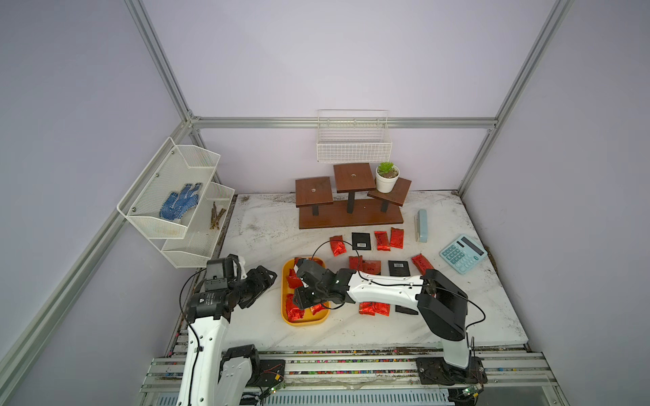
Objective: Take the tea bags out of the storage box
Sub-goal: Pick up the tea bag from the storage box.
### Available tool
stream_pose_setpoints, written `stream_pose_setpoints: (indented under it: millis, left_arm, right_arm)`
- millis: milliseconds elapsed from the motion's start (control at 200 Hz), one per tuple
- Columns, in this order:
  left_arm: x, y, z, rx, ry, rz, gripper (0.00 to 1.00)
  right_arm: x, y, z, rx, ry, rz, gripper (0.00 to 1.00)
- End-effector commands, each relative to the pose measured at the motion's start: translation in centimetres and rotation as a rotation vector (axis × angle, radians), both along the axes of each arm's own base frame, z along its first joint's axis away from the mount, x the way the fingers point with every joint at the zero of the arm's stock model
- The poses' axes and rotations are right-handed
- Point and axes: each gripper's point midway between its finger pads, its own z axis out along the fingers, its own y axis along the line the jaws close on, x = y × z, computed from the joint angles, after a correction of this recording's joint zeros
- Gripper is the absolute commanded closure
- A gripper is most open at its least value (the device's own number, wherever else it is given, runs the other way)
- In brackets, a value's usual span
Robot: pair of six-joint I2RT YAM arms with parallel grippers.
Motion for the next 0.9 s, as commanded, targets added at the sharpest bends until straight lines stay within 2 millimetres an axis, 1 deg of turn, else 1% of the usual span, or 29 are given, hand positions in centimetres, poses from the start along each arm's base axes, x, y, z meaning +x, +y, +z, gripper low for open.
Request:
stream_pose_setpoints:
  millis: [0, 175, 240, 280, 365, 425, 470, 530, 555, 615, 800, 895]
  left_arm:
    - [0.3, -0.1, 1.3, -0.003, -0.056, -0.007, 0.25]
    - [0.1, -0.1, 1.4, -0.004, -0.061, -0.01, 0.24]
    - [0.1, -0.2, 1.3, -0.004, -0.06, -0.011, 0.24]
    - [0.1, -0.1, 1.3, -0.003, -0.06, -0.011, 0.24]
    - [0.1, -0.2, 1.1, -0.005, -0.055, -0.015, 0.24]
    - [0.1, -0.2, 1.1, -0.005, -0.053, -0.014, 0.24]
    - [0.1, -0.2, 1.2, -0.003, -0.057, -0.016, 0.24]
    - [0.0, -0.2, 1.2, -0.002, -0.055, -0.016, 0.24]
    - [0.0, -0.2, 1.3, -0.001, -0.056, -0.015, 0.24]
    - [0.0, -0.2, 1.3, -0.002, -0.058, -0.012, 0.24]
    - [0.1, -0.2, 1.8, -0.007, -0.067, -0.01, 0.24]
    - [0.1, -0.2, 1.9, -0.009, -0.072, -0.007, 0.24]
  right_arm:
    - [-0.2, 0.2, -1.2, -0.031, 0.023, -0.006, 0.56]
    - [-0.3, 0.4, -3.7, -0.071, 0.053, -0.01, 0.55]
    - [-0.3, 0.8, -4.2, -0.063, 0.064, -0.007, 0.55]
    - [-0.3, 1.1, -4.4, -0.053, 0.07, -0.004, 0.57]
    - [-0.3, 1.7, -4.5, -0.028, 0.081, -0.005, 0.67]
    - [-0.3, 2.0, -4.2, -0.012, 0.08, -0.004, 0.8]
    - [-0.2, 2.1, -4.0, -0.004, 0.078, -0.005, 0.88]
    - [-0.2, 2.1, -3.3, 0.011, 0.068, -0.007, 0.98]
    - [0.0, 2.1, -2.8, 0.021, 0.06, -0.009, 1.0]
    - [0.1, 1.9, -1.8, 0.041, 0.043, -0.013, 1.0]
    - [0.4, 1.2, 2.9, 0.125, 0.0, -0.02, 1.0]
    - [0.6, 0.4, 5.4, 0.164, -0.022, -0.024, 1.0]
